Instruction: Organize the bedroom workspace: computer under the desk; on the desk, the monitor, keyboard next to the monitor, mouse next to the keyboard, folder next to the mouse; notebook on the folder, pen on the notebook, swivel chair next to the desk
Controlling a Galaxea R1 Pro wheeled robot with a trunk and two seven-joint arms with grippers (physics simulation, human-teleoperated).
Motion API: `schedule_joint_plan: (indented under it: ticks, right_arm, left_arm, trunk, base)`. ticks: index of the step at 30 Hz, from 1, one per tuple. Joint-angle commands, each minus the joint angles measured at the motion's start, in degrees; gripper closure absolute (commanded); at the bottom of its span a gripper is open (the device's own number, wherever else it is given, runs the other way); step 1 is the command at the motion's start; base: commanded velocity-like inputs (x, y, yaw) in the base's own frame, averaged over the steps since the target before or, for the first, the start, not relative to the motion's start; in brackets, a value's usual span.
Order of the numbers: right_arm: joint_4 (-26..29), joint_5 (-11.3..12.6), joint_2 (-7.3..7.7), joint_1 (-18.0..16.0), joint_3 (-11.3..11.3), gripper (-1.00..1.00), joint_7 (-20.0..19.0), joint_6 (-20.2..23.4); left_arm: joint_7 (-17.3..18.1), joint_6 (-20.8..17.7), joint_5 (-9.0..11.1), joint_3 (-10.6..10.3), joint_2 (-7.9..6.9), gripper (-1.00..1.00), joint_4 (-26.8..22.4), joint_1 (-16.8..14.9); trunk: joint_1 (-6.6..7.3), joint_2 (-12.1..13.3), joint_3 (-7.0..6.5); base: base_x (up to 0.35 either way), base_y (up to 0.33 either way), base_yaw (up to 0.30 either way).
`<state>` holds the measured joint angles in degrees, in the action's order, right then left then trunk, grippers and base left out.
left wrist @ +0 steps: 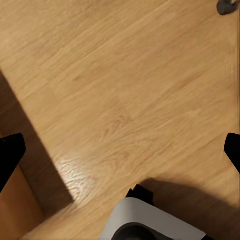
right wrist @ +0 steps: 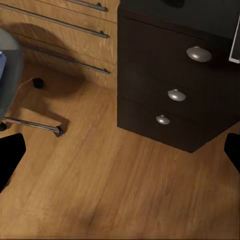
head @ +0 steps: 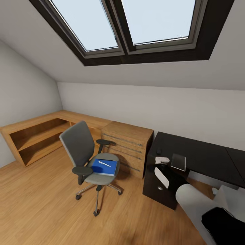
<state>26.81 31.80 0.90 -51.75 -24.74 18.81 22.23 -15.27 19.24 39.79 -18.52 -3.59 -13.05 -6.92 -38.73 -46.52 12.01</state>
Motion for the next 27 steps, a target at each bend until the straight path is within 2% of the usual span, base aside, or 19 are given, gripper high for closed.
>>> schedule_joint_plan:
  ticks: [1, 4, 13, 17, 22, 24, 27]
  right_arm:
    - [0.1, 0.5, 0.08, -0.1, -0.5, -1.0, 0.5, 0.4]
    - [0.0, 0.5, 0.14, -0.4, -0.5, -1.0, 0.4, 0.7]
    - [0.1, 0.5, 0.91, -0.4, -0.4, -1.0, 0.5, 0.5]
    - [0.1, 0.5, 2.4, -0.4, -0.4, -1.0, 0.5, 0.2]
    - [0.1, 0.4, 3.14, -0.4, -0.5, -1.0, 0.6, -1.7]
    - [0.1, 0.4, 3.48, -0.4, -0.5, -1.0, 0.5, -2.5]
    - [0.1, -0.7, 3.89, -0.4, -0.6, -1.0, 0.6, -4.5]
  left_arm:
    - [-0.4, 0.3, 0.3, -0.5, -0.03, -1.0, -0.1, 0.0]
    - [-0.4, 0.8, 0.4, -0.5, -0.08, -1.0, 0.0, 0.0]
    - [-0.4, 0.9, 0.2, -0.6, 0.04, -1.0, 0.0, 0.0]
    - [-0.4, 0.9, 0.1, -0.7, -0.02, -1.0, 0.0, 0.0]
    - [-0.3, 2.2, 0.0, -0.6, -0.09, -1.0, 0.2, 0.0]
    - [-0.3, 4.4, 0.1, -0.7, 0.04, -1.0, 1.3, 0.0]
    - [-0.3, 14.0, -0.3, -1.1, 1.39, -1.0, 8.7, 0.0]
  trunk:
    - [-0.01, -0.1, 0.09]
    - [-0.01, -0.1, 0.09]
    - [-0.01, -0.1, 0.09]
    - [-0.01, -0.1, 0.09]
    - [-0.01, -0.1, 0.09]
    - [-0.01, -0.1, 0.09]
    - [-0.01, -0.1, 0.09]
  base:
    - [0.0, 0.0, 0.0]
    - [0.108, 0.0, 0.0]
    - [0.28, -0.035, 0.0]
    - [0.248, -0.171, 0.0]
    - [0.191, -0.1, 0.0]
    - [0.15, -0.029, 0.0]
    - [0.126, -0.009, 0.0]
